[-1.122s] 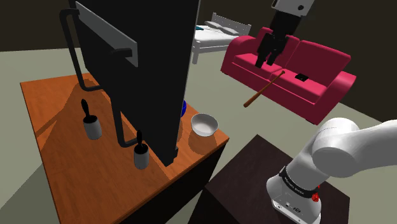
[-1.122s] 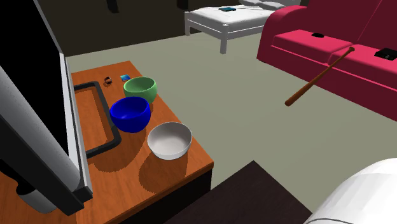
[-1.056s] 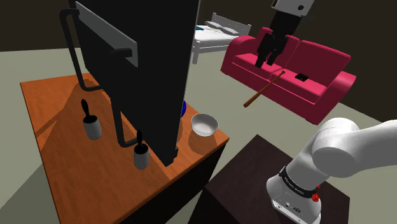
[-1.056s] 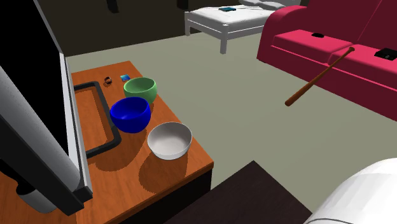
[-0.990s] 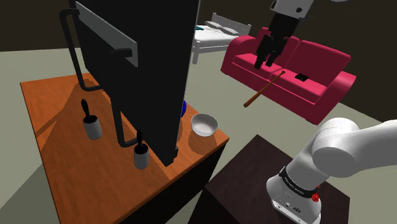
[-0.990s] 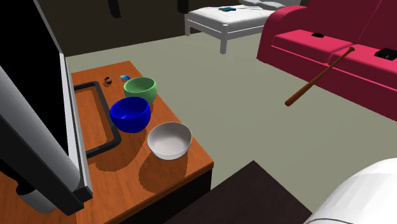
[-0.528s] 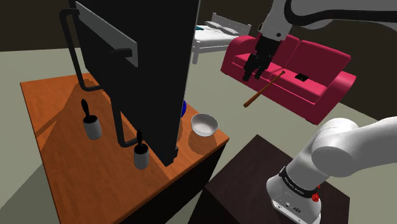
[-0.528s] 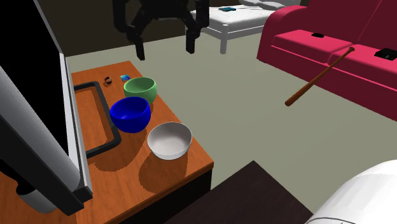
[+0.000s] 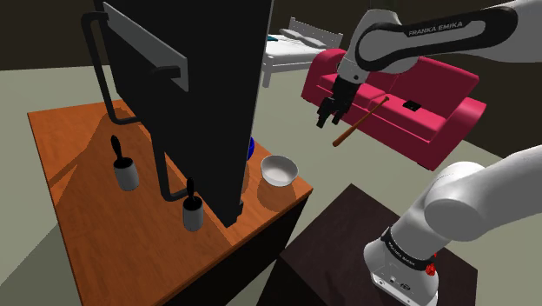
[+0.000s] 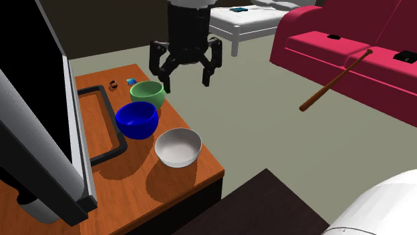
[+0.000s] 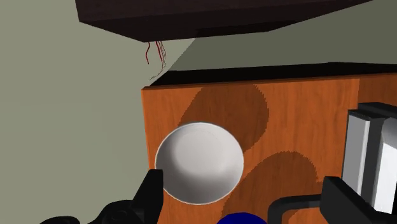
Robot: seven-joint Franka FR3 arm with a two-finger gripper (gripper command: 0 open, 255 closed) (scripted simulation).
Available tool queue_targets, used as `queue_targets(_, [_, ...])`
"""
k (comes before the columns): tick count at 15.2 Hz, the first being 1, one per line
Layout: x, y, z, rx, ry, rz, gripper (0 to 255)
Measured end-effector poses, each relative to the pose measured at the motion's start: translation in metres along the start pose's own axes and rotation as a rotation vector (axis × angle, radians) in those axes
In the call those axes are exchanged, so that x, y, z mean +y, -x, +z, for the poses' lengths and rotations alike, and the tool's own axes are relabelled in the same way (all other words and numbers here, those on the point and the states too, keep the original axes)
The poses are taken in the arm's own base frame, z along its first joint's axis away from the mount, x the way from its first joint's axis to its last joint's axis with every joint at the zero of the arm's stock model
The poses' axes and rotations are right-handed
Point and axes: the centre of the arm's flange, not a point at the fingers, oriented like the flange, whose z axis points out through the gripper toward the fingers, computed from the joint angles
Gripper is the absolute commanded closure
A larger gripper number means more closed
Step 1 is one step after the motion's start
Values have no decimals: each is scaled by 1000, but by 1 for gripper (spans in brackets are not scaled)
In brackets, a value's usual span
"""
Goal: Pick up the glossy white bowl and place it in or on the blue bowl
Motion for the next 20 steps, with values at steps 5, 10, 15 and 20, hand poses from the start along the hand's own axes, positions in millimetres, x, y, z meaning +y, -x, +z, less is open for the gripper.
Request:
queue_targets(5, [25, -25, 54, 6, -17, 20, 0])
queue_targets(10, [54, -48, 110, 10, -33, 40, 0])
queue_targets(15, [80, -74, 166, 15, -49, 59, 0])
queue_targets(20, [107, -101, 222, 20, -64, 80, 0])
